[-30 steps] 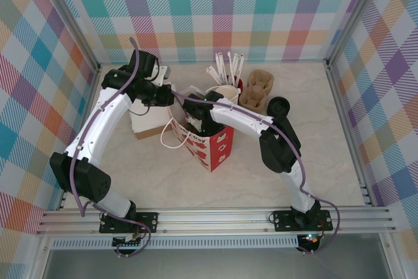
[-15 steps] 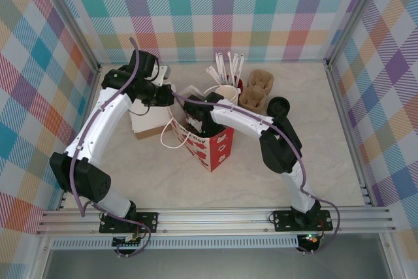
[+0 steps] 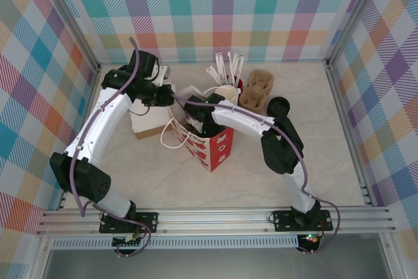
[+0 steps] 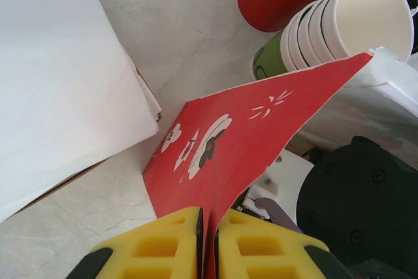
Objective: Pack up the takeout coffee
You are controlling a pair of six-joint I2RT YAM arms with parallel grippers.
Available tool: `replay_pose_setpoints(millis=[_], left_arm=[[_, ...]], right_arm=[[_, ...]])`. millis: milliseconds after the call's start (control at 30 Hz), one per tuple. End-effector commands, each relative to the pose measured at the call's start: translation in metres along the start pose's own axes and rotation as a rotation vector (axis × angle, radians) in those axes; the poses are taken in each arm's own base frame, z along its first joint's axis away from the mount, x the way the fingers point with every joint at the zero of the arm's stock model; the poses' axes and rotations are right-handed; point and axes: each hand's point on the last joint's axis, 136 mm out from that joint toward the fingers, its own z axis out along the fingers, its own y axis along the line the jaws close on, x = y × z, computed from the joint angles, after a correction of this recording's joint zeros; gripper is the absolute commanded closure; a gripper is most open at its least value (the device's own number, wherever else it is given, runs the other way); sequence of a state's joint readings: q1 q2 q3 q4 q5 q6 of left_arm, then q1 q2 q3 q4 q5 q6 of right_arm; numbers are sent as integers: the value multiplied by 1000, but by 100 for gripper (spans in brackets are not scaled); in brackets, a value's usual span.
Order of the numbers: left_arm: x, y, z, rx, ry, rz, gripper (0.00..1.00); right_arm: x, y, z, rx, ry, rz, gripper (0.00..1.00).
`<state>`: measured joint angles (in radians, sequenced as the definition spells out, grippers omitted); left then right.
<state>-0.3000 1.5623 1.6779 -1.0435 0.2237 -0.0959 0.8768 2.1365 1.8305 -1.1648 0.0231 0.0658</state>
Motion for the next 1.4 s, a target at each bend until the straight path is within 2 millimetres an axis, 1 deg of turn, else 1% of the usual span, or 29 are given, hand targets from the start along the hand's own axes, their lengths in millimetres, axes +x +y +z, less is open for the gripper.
replay_pose_setpoints(millis=[0,267,400,500,633,933,1133,1367], left_arm=[[-1,3,4,6,6,-24,87],[-1,2,3,9,5,-23,87],[0,2,4,9,7,-25,87],[0,2,3,7,7,-26,87],[0,2,3,11,5,-27,87],[0,0,-1,18,-1,-24,87],[1,-1,-3,20,-4,-25,87],[2,-1,-4,24,-5,-30,87]], right_arm=[[10,-13,27,53,67,-3,28],[10,-14,30,56,70,-1,28],[8,-12,27,45,64,6,27],[3,-7,16,24,37,12,24],[-2,-5,1,19,3,18,17],[-6,-4,-26,19,-55,37,0],[-8,-2,-43,12,-81,49,0],[-16,-3,-64,9,-123,70,0]])
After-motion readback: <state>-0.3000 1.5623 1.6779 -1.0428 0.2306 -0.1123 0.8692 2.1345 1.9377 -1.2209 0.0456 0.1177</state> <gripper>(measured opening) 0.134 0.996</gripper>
